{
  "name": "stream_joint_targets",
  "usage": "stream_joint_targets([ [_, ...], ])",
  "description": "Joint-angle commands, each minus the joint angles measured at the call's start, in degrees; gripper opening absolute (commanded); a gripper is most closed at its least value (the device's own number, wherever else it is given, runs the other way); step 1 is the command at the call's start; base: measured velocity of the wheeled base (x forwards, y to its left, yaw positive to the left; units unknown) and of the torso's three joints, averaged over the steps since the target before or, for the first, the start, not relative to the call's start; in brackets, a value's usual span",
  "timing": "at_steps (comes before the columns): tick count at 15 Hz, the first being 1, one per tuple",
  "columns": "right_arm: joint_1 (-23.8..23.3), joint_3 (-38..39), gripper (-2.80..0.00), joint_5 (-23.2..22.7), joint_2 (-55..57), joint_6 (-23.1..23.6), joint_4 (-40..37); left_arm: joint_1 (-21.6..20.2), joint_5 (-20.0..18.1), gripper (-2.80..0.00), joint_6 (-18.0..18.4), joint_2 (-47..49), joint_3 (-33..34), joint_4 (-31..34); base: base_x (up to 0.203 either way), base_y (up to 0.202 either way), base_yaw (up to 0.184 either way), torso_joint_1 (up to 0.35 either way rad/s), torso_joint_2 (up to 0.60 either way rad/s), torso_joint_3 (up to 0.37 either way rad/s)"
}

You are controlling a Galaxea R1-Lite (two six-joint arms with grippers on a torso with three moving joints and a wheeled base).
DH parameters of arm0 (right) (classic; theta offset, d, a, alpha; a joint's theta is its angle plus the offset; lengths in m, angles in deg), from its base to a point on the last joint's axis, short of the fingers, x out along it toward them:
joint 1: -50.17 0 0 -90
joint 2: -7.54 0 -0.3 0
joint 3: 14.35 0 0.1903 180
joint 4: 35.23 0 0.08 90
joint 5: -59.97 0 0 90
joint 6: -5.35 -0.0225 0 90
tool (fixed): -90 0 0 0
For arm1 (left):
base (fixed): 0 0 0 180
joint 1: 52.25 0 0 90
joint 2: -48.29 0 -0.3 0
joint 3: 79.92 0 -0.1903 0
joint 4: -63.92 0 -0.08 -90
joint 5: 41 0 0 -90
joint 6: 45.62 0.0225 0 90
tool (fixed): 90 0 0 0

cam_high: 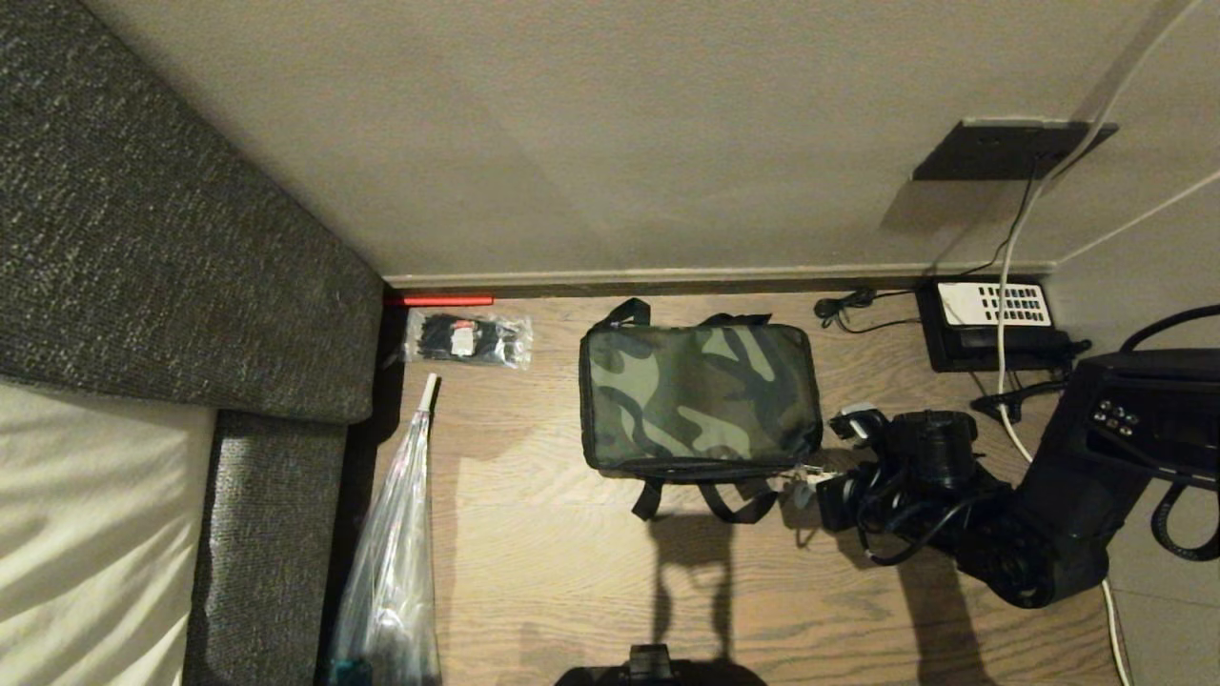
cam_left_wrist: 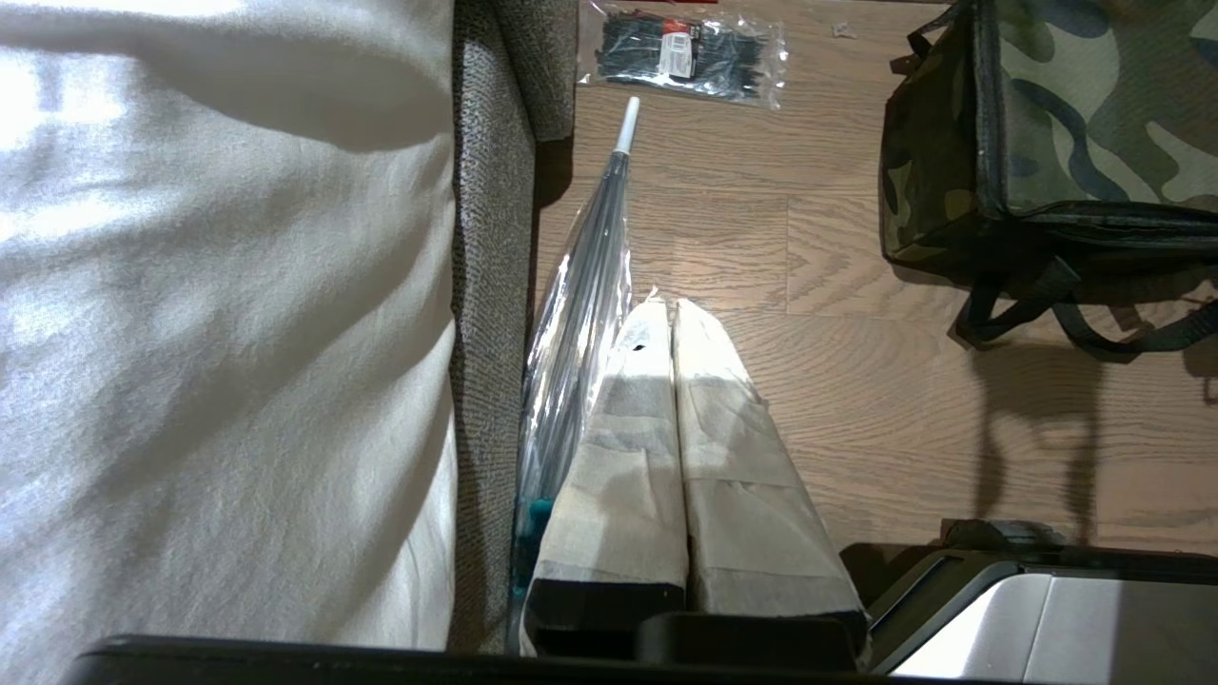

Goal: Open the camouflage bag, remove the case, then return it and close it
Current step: Open the top of the storage box

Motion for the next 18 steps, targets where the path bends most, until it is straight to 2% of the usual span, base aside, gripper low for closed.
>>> stream_joint_targets([
  [1,-1.5,-0.6,-2.8,-0.1,-0.5,0.3,0.2,0.1,0.0,-2.8,0.0,-0.1,0.2,0.0,0.0,0.0,0.0,0.0,0.0,0.0],
  [15,-4.4,-3.9,-2.8,-0.2,-1.6,1.0,-1.5,0.1,0.0,-2.8,0.0,-0.1,0.2,0.0,0.0,0.0,0.0,0.0,0.0,0.0],
  [18,-5.5,-3.9,-2.8,-0.3,-1.5,2.6,-1.4,0.1,0.0,-2.8,0.0,-0.1,0.1,0.0,0.0,0.0,0.0,0.0,0.0,0.0],
])
